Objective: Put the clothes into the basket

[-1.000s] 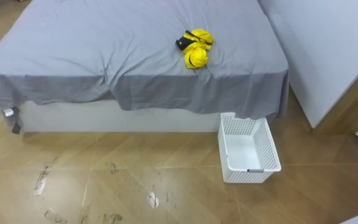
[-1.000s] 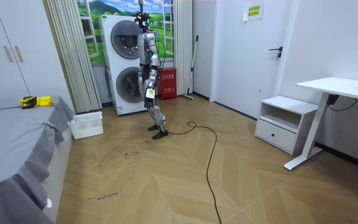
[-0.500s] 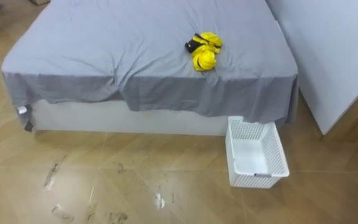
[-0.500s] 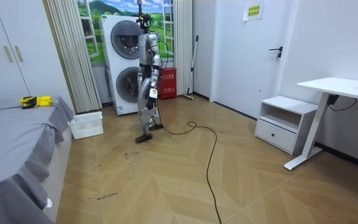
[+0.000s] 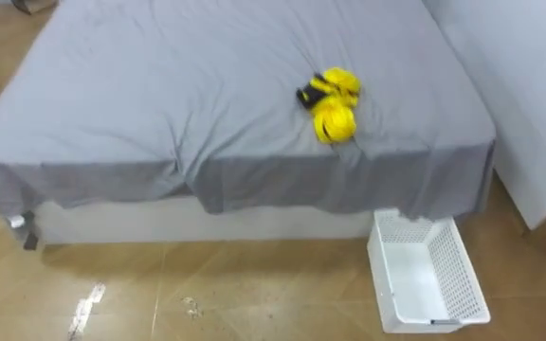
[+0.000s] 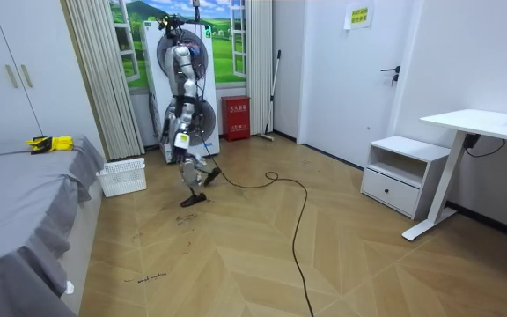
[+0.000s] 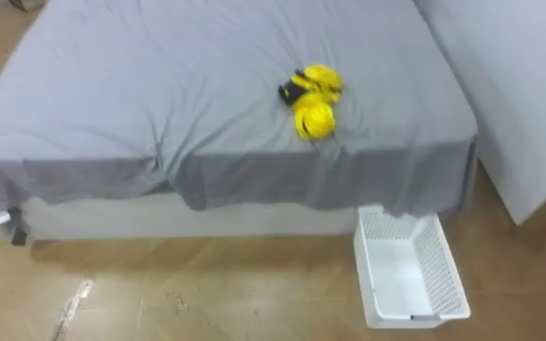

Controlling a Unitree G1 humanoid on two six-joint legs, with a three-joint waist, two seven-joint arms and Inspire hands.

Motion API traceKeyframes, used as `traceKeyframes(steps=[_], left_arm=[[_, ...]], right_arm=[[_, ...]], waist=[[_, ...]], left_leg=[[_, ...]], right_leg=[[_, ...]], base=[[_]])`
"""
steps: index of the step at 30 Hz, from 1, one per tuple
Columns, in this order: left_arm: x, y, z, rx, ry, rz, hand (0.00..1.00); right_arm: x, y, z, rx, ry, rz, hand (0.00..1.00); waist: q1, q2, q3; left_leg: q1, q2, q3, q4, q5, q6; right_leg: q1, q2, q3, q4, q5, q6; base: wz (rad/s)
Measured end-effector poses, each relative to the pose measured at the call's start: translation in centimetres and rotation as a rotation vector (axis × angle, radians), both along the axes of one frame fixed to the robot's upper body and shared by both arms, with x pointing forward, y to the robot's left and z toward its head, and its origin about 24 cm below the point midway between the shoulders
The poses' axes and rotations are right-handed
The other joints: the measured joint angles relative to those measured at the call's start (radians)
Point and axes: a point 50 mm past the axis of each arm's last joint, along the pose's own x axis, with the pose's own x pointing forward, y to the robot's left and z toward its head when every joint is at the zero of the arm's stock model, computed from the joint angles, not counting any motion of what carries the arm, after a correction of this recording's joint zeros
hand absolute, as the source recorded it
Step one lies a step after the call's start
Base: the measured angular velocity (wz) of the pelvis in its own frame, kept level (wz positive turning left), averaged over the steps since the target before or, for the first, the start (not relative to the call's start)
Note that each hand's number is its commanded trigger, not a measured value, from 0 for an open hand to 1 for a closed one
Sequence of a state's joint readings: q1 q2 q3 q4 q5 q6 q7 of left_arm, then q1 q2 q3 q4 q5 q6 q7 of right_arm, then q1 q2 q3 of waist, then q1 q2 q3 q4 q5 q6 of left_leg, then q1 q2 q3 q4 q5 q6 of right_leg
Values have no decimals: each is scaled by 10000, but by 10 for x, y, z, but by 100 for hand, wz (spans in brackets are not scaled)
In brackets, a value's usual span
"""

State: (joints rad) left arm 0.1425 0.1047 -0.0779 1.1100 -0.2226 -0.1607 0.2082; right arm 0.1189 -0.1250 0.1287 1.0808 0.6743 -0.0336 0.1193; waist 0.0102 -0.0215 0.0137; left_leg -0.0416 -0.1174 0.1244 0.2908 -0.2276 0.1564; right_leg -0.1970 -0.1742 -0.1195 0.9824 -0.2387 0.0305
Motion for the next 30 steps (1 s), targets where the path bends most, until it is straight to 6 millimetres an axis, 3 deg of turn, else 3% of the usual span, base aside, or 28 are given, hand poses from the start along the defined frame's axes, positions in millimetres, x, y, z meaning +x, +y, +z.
traceKeyframes(steps=[1, 2, 3, 4, 5, 6, 7, 8, 9, 10, 11, 12, 13, 14, 15, 16, 17, 18, 19, 20, 22, 23, 24, 25, 26, 28, 30], left_arm=[[6, -2, 1, -29, -195, -104, 0], [9, -4, 2, -93, -298, -255, 0], [10, -9, 1, -149, -265, -588, 0], [11, -11, 1, -185, -258, -763, 0], [12, -15, 1, -260, -237, -1009, 0], [10, -17, 0, -312, -188, -1015, 0], [6, -18, -1, -366, -77, -1041, 0], [6, -17, -1, -370, -53, -1073, 0], [5, -16, -1, -326, -18, -1108, 0], [0, -12, -1, -250, 118, -1081, 0], [-8, -9, -2, -221, 311, -979, 0], [-14, -7, -2, -198, 424, -891, 0], [-22, -3, -3, -132, 647, -674, 0], [-30, 1, -3, -58, 824, -534, 0], [-34, 2, -3, -26, 896, -487, 0], [-40, 4, -1, 13, 916, -344, 0], [-42, 6, 0, 35, 836, -204, 0], [-38, 7, 0, 28, 721, -178, 0], [-31, 8, 2, 4, 428, -67, 0], [-22, 8, 4, 1, 131, -5, 0], [-18, 8, 5, -14, -147, 72, 0], [-15, 7, 6, -109, -313, 251, 0], [-13, 6, 6, -153, -398, 314, 0], [-15, 8, 6, -142, -358, 446, 0], [-14, 8, 6, -132, -394, 387, 0], [-17, 10, 6, -82, -301, 270, 0], [-20, 10, 6, -83, -219, 284, 0]], right_arm=[[12, 2, 4, 13, -505, 80, 0], [22, 4, 8, -17, -918, 168, 0], [31, 4, 11, -44, -1204, 178, 0], [34, 4, 13, -88, -1366, 170, 0], [41, 4, 17, -208, -1700, 117, 0], [44, 3, 19, -268, -1852, 73, 0], [50, 3, 22, -362, -2150, 23, 0], [60, 3, 28, -419, -2626, 16, 0], [65, 3, 31, -427, -2871, 22, 0], [72, 4, 37, -430, -3322, 7, 0], [79, 3, 44, -463, -3737, -73, 0], [83, 4, 47, -503, -3907, -100, 0], [88, 5, 52, -561, -4221, -75, 0], [90, 5, 55, -607, -4364, -19, 0], [91, 5, 56, -606, -4430, 6, 0], [95, 6, 60, -580, -4653, 47, 0], [99, 4, 63, -629, -4913, -15, 0], [102, 4, 65, -670, -5003, -23, 0], [106, 5, 67, -686, -5092, -81, 0], [108, 4, 67, -650, -5119, -157, 0], [106, 4, 66, -785, -4953, -158, 0], [103, 2, 66, -897, -4818, -240, 0], [102, 1, 67, -945, -4781, -248, 0], [96, 2, 63, -985, -4427, -243, 0], [92, 2, 62, -1018, -4287, -223, 0], [94, 0, 66, -1069, -4498, -231, 0], [98, -7, 70, -1278, -4709, -442, 0]], waist=[[-1, 33, 27], [-15, 68, 43], [-82, 140, 40], [-88, 175, 35], [-49, 231, 48], [-70, 283, 43], [-50, 345, -16], [27, 452, -64], [68, 492, -70], [83, 556, -133], [156, 734, -171], [143, 805, -165], [59, 845, -151], [-81, 781, -128], [-91, 714, -112], [-148, 624, -104], [-215, 518, -75], [-292, 520, -75], [-354, 383, 18], [-294, 310, 63], [-138, 222, 108], [0, 277, 51], [30, 314, 40], [130, 295, -113], [62, 43, -148], [10, -215, -122], [-66, -300, -137]], left_leg=[[276, 88, -150, -156, -101, -21], [579, 200, -281, -332, -204, -57], [891, 298, -478, -508, -348, -93], [1061, 339, -551, -575, -423, -119], [1427, 395, -737, -745, -582, -170], [1667, 443, -835, -860, -626, -198], [2082, 579, -986, -1123, -755, -282], [2269, 748, -1014, -1195, -951, -409], [2297, 838, -1041, -1169, -1050, -484], [2308, 1085, -1205, -962, -1261, -767], [2371, 1397, -1188, -663, -1456, -1147], [2399, 1530, -1082, -447, -1500, -1322], [2370, 1750, -820, 385, -1402, -1614], [2264, 1808, -593, 1528, -1026, -2119], [2203, 1841, -462, 2130, -675, -2284], [1885, 1960, -308, 3469, 209, -2426], [1421, 2125, -242, 4533, 336, -2362], [1136, 2203, -177, 4826, 182, -2183], [588, 2321, 15, 5026, -254, -2008], [-98, 2282, -11, 4858, -707, -2008], [-1044, 2269, -72, 3957, -1047, -2071], [-1579, 2273, -204, 2826, -944, -2150], [-1811, 2300, -170, 2270, -572, -1966], [-1796, 2214, -103, 1936, 8, -1510], [-1278, 1950, 160, 1214, 153, -1365], [-819, 1577, 365, 465, 374, -1267], [-646, 1391, 379, 257, 393, -1236]], right_leg=[[-652, 319, -241, -766, -344, -112], [-1085, 733, -342, -2042, -418, -154], [-1291, 1079, -416, -3677, -268, -255], [-1373, 1182, -511, -4503, -58, -275], [-1410, 1316, -645, -6009, 651, -360], [-1387, 1349, -726, -6462, 1128, -396], [-1321, 1493, -798, -7174, 1906, -528], [-1353, 1718, -812, -7570, 2476, -884], [-1391, 1830, -840, -7631, 2702, -1038], [-1364, 2041, -903, -7517, 2881, -1199], [-1210, 2254, -1099, -7085, 2726, -1369], [-1130, 2329, -1287, -6850, 2523, -1402], [-871, 2442, -1394, -6410, 1991, -1566], [-423, 2449, -1579, -6204, 1579, -1680], [-103, 2452, -1608, -6238, 1404, -1709], [641, 2488, -1557, -6720, 1188, -1688], [1206, 2514, -1383, -7123, 1036, -1511], [1389, 2517, -1325, -7230, 989, -1505], [1776, 2493, -1214, -7518, 953, -1483], [2088, 2450, -1056, -7758, 951, -1478], [2328, 2393, -639, -7863, 900, -1388], [2359, 2380, -411, -7833, 772, -1226], [2349, 2382, -286, -7758, 672, -1128], [2345, 2218, -36, -7475, 448, -897], [2324, 1944, 38, -7368, 375, -762], [2414, 1697, 92, -7543, 299, -625], [2505, 1562, -48, -7824, 317, -582]], base=[[28], [38], [34], [35], [28], [32], [16], [4], [0], [-6], [-8], [-10], [6], [7], [0], [-11], [-7], [0], [-8], [-20], [-58], [-74], [-69], [-44], [-34], [-27], [-17]])
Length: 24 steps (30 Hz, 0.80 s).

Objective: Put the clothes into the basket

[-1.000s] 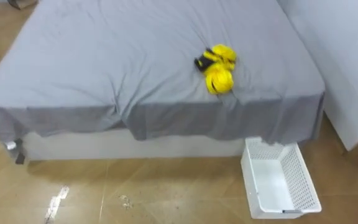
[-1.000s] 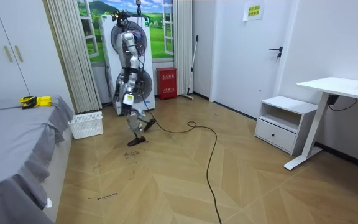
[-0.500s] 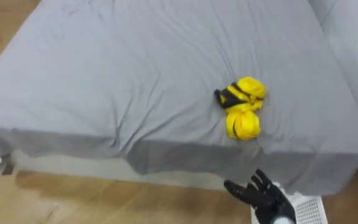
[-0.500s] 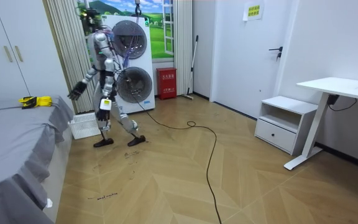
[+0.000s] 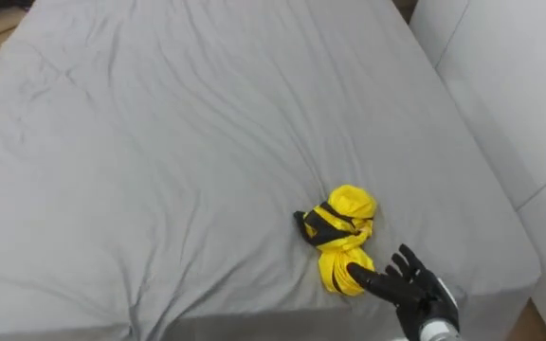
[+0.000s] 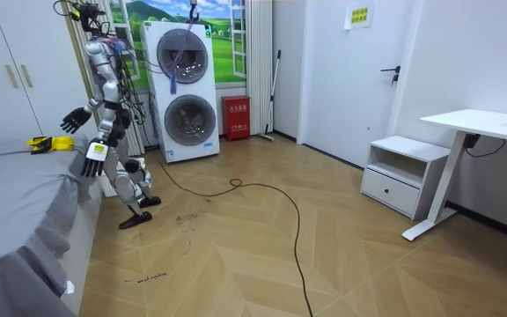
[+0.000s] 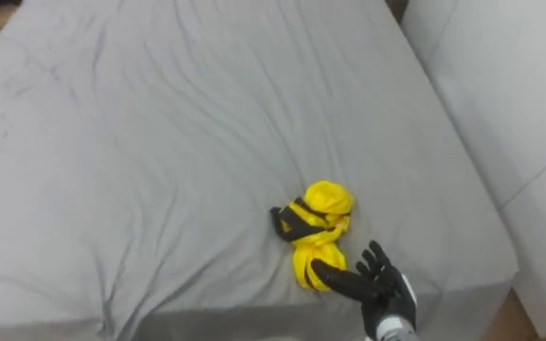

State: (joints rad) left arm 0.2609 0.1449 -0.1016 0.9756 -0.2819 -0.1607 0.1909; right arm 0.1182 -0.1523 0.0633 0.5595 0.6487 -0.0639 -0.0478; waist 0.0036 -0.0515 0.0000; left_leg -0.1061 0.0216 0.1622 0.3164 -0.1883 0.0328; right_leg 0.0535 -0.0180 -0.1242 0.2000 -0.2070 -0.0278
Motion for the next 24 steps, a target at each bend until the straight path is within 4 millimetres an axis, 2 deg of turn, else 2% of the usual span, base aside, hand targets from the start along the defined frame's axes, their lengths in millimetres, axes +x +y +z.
traceKeyframes(steps=[3, 7, 9, 12, 16, 20, 24], left_arm=[[-2, 0, 0, -2, 47, -5, 0], [-3, 1, -1, 34, 127, 10, 0], [-3, 1, -1, 38, 148, -10, 0], [0, 1, -1, 13, 123, -96, 0], [8, 4, -1, 97, 71, -159, 0], [18, 4, -2, 78, 120, -280, 0], [19, 4, -4, -41, 366, -323, 0]], right_arm=[[6, -6, 7, -268, -332, -306, 0], [13, -10, 13, -522, -667, -420, 0], [18, -10, 15, -651, -750, -364, 0], [28, -11, 21, -798, -1002, -465, 0], [43, -11, 16, -1010, -666, -313, 0], [54, -15, 10, -1347, -43, -59, 0], [63, -17, 8, -1387, 316, -128, 0]], waist=[[-8, 4, 8], [-18, 131, 89], [23, 134, 87], [12, 143, 77], [101, 57, 105], [307, 40, 121], [333, 48, 130]], left_leg=[[139, -156, 7, -429, 45, 59], [133, -234, -8, -597, 92, 113], [2, -334, -11, -656, 141, 132], [-403, -350, -100, -667, 298, 174], [-771, -388, -167, -703, 418, 213], [-1168, -461, -304, -588, 460, 248], [-1321, -508, -355, -590, 492, 295]], right_leg=[[-12, -114, -168, 6, 7, 85], [-56, -184, -261, 9, 9, 99], [-289, -245, -360, 58, -45, 189], [-677, -302, -517, 77, -48, 194], [-1099, -334, -562, 224, -44, 202], [-1316, -364, -768, 220, -8, 217], [-1415, -413, -903, 213, -5, 226]], base=[[-1], [1], [2], [11], [7], [14], [11]])
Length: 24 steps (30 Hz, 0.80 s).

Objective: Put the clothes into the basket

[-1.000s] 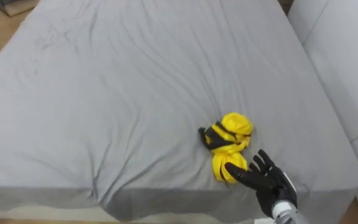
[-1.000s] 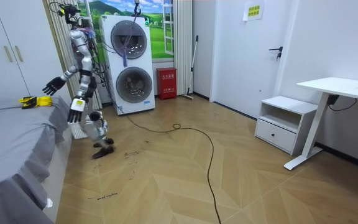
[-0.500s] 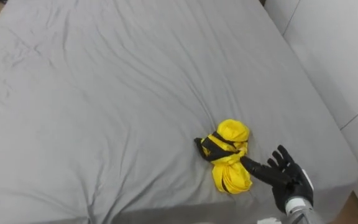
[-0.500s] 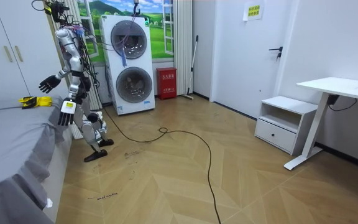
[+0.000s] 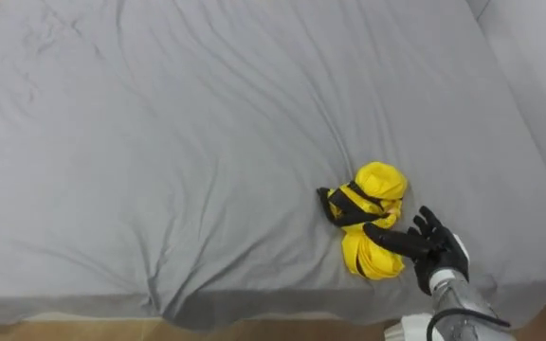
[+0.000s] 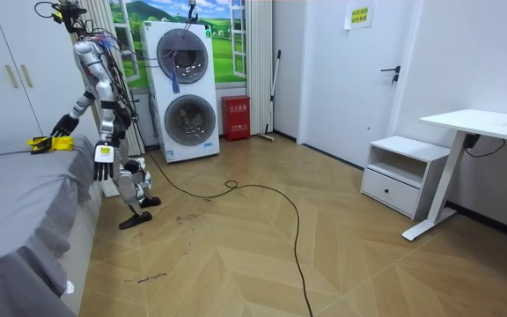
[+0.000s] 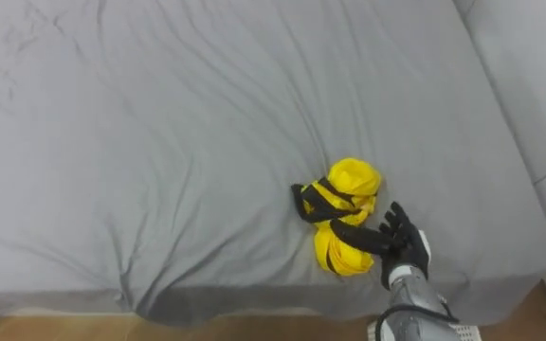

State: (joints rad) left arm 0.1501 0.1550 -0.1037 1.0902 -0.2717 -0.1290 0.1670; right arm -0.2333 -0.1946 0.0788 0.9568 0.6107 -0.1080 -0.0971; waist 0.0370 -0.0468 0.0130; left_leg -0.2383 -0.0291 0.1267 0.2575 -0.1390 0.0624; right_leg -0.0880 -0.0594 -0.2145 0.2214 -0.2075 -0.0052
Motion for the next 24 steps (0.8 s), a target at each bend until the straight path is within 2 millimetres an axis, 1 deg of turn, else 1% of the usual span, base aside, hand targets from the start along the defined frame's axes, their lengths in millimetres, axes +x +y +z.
traceKeyframes(steps=[1, 2, 3, 4, 7, 8, 10, 14, 15, 16, 21, 24], left_arm=[[1, 0, 0, -17, 27, -20, 0], [2, 0, 0, -35, 58, -35, 0], [2, 0, 0, -41, 80, -40, 0], [2, 0, -1, -52, 131, -87, 0], [11, -2, 0, -76, 67, -257, 0], [12, -2, 0, -86, 133, -280, 0], [12, -2, -1, -74, 293, -280, 0], [19, -3, -1, -134, 288, -342, 0], [19, -3, -1, -149, 277, -352, 0], [20, -3, -1, -172, 262, -367, 0], [21, -3, 0, -224, 265, -421, 0], [22, -3, -1, -142, 326, -601, 0]], right_arm=[[3, 0, 1, -39, 22, 0, 0], [5, -1, 2, -149, 36, 63, 0], [5, -1, 2, -223, 54, 117, 0], [8, -1, 3, -310, 105, 168, 0], [10, -7, 1, -445, 510, 99, 0], [11, -8, 0, -495, 668, 119, 0], [12, -11, 1, -574, 806, 156, 0], [9, -18, -1, -1253, 1211, 634, 0], [8, -18, -2, -1338, 1255, 699, 59], [8, -18, -2, -1549, 1341, 875, 100], [5, -22, -3, -2037, 1555, 1027, 100], [1, -31, -4, -2472, 1895, 969, 100]], waist=[[10, 14, 24], [19, 28, 42], [45, 28, 44], [114, 30, 58], [424, 8, 104], [525, 7, 134], [604, 9, 140], [721, -8, 208], [739, -7, 213], [791, -6, 214], [814, 18, 233], [825, 63, 263]], left_leg=[[-65, -6, -48, 8, 10, 16], [-129, -28, -194, 17, 17, 26], [-162, -35, -208, 15, 20, 31], [-259, -45, -228, 19, 30, 40], [-508, -54, -230, -27, 130, 62], [-554, -54, -231, -29, 134, 62], [-621, -56, -257, -20, 134, 62], [-828, -103, -479, 28, 154, 47], [-828, -111, -493, 28, 154, 47], [-829, -140, -501, 23, 154, 48], [-830, -153, -577, 20, 156, 51], [-822, -164, -635, 19, 164, 51]], right_leg=[[-32, -13, -64, -8, 6, 11], [-67, -19, -99, -11, 9, 19], [-106, -18, -92, -9, 13, 26], [-197, -18, -88, -7, 21, 40], [-469, -33, -92, 25, 31, 55], [-515, -35, -107, 30, 31, 55], [-556, -45, -182, 27, 32, 56], [-648, -43, -374, -10, 33, 58], [-644, -43, -385, -10, 33, 58], [-645, -44, -391, -11, 33, 58], [-642, -52, -388, -16, 33, 58], [-616, -50, -424, -28, 33, 59]], base=[[14], [14], [7], [0], [4], [5], [6], [13], [10], [4], [0], [4]])
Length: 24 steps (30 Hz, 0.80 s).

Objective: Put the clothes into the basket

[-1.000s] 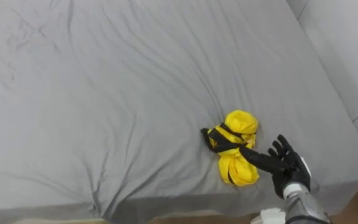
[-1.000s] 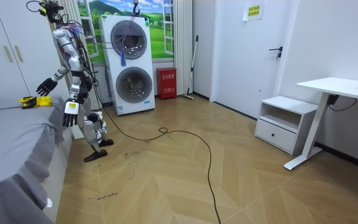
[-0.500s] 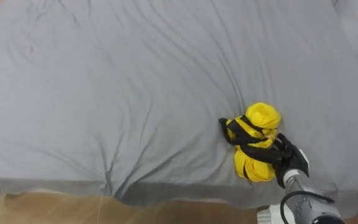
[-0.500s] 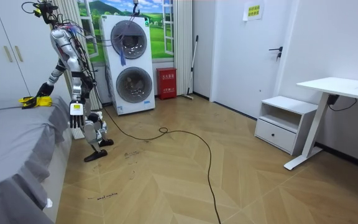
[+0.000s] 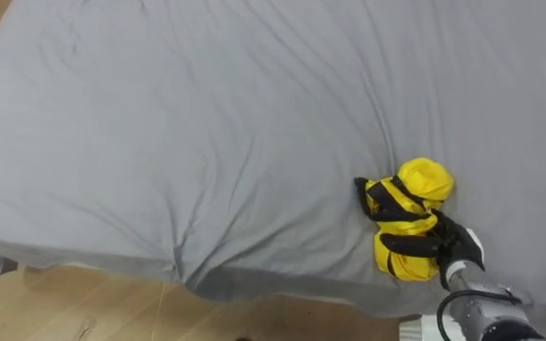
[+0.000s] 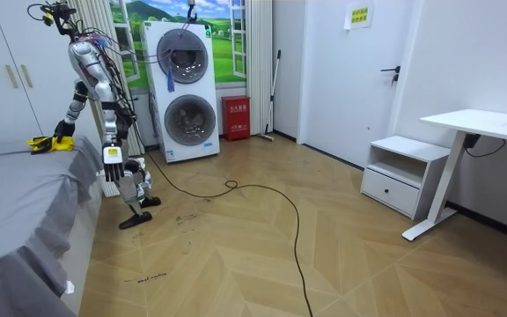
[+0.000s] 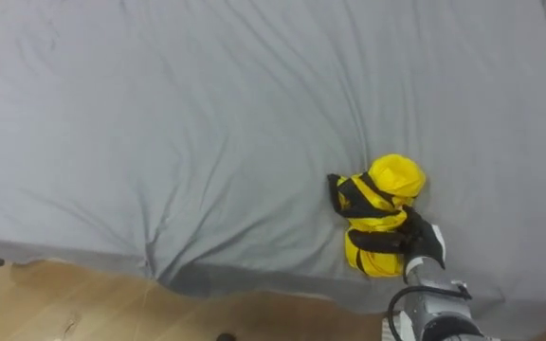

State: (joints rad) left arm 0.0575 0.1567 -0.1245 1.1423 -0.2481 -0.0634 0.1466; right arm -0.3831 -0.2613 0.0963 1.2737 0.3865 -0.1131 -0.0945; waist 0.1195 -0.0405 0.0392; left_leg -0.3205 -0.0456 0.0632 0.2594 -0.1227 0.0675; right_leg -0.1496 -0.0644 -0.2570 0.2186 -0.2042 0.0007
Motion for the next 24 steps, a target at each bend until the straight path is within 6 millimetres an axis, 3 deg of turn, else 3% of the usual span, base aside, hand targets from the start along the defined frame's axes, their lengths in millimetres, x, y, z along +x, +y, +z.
traceKeyframes(steps=[5, 15, 21, 24], left_arm=[[0, 1, 0, 112, 124, -201, 0], [2, 1, 0, 145, -50, -205, 0], [5, 1, 2, 180, -209, -217, 0], [4, 2, 2, 211, -283, -212, 0]], right_arm=[[-9, -9, -3, -201, 360, -229, 100], [-25, 3, -19, 959, 964, -697, 100], [-32, 4, -23, 2056, 607, -1669, 100], [-33, 5, -20, 2604, -94, -1731, 100]], waist=[[55, 15, 10], [134, -18, -26], [-88, -52, -83], [-401, -52, -123]], left_leg=[[-14, -10, -153, -40, 39, -63], [8, -20, -157, -23, 71, -110], [207, -30, -198, -31, 77, -97], [473, -39, -93, -69, 92, -71]], right_leg=[[21, 45, -215, -41, 0, -1], [138, 66, -230, -164, 3, -5], [323, 17, -228, -180, 3, -5], [607, 2, -201, -165, 3, -3]], base=[[9], [1], [2], [-3]])
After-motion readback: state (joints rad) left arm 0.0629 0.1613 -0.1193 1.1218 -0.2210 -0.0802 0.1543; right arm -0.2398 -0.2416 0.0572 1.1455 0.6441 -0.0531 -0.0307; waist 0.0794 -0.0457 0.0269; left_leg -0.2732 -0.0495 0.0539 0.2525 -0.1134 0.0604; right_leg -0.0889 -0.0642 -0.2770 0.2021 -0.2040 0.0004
